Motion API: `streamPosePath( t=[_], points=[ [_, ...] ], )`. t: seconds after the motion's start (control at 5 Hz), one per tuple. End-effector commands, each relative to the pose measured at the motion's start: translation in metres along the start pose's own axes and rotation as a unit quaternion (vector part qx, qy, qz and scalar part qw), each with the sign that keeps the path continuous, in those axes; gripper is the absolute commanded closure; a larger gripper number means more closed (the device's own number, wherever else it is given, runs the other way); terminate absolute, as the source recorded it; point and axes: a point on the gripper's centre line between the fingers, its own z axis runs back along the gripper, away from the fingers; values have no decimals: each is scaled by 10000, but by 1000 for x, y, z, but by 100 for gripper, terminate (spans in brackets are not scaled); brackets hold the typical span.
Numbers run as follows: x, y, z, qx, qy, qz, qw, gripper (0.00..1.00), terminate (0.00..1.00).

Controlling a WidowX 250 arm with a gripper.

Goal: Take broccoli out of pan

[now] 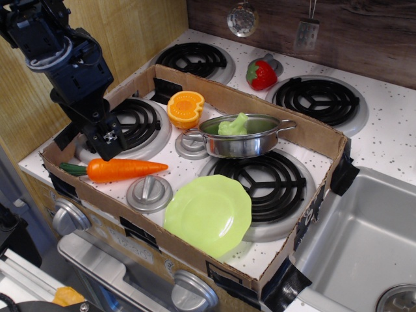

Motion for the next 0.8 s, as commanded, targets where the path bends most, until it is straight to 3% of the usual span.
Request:
streamPosePath(
  t=[0.0, 0.2, 0.4, 0.6],
  points=[
    [0, 0, 0, 0, 0, 0, 10000, 0, 0],
    [17, 1, 10, 53, 105, 719, 9973, 0, 0],
    [38, 4, 21, -53, 177, 1013, 9947, 0, 0],
    [60, 4, 27, 62, 299, 1463, 9888, 0, 0]
  ],
)
